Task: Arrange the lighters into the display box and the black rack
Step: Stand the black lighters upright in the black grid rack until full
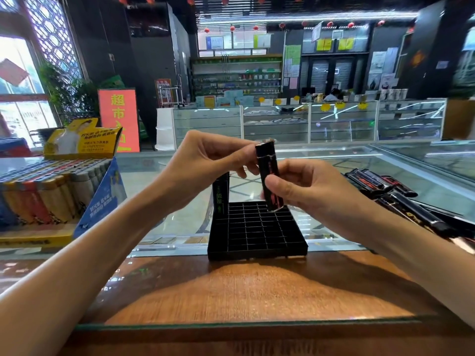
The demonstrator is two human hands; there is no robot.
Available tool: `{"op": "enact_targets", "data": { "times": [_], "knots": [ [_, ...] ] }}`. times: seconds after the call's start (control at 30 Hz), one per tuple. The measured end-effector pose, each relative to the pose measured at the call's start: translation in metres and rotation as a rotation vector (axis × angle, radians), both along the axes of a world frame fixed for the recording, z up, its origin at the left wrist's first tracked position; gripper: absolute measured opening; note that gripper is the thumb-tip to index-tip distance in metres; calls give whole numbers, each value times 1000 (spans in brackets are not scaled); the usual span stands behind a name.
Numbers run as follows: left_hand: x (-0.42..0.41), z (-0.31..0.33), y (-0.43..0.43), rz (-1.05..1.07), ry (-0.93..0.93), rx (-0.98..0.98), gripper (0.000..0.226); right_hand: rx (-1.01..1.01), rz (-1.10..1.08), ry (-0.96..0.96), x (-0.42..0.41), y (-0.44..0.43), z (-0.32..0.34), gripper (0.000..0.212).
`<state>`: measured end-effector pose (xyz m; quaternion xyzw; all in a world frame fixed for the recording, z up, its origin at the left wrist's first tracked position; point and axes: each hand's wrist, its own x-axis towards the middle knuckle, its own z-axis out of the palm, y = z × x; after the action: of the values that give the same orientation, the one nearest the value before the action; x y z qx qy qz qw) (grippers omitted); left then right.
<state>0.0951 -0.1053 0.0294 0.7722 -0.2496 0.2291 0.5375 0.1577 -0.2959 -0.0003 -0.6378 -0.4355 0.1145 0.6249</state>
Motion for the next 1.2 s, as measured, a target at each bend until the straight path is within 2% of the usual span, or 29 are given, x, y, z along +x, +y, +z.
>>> {"op": "enact_targets", "data": {
  "times": [0.1,0.27,0.4,0.53,0.7,0.93,1.07,1.2],
  "knots": [
    [0,0,-1,1,8,-25,23,8,-93,-59,-1,1,0,39],
    [2,-1,-1,141,-56,40,21,-64,-138,-188,-1,0,-1,34],
    [8,1,14,390,-164,307,24,-156,-260,-296,8,-17,-2,17],
    [19,-5,24,518,-130,442,21,-201,-303,-332,11,-38,-8,12],
    [24,-8,23,545,-86,434,21,-304,-321,-383,-1,-57,-18,13],
    [27,-11,22,591,-37,483,19,-421,-368,-744,-27,-78,-25,6],
    [27,-12,21,598,-40,527,20,-480,-248,-826,-37,-79,-31,24],
    [25,-10,22,569,-32,551,26,-468,-212,-852,-38,-80,-35,25]
  ]
}}
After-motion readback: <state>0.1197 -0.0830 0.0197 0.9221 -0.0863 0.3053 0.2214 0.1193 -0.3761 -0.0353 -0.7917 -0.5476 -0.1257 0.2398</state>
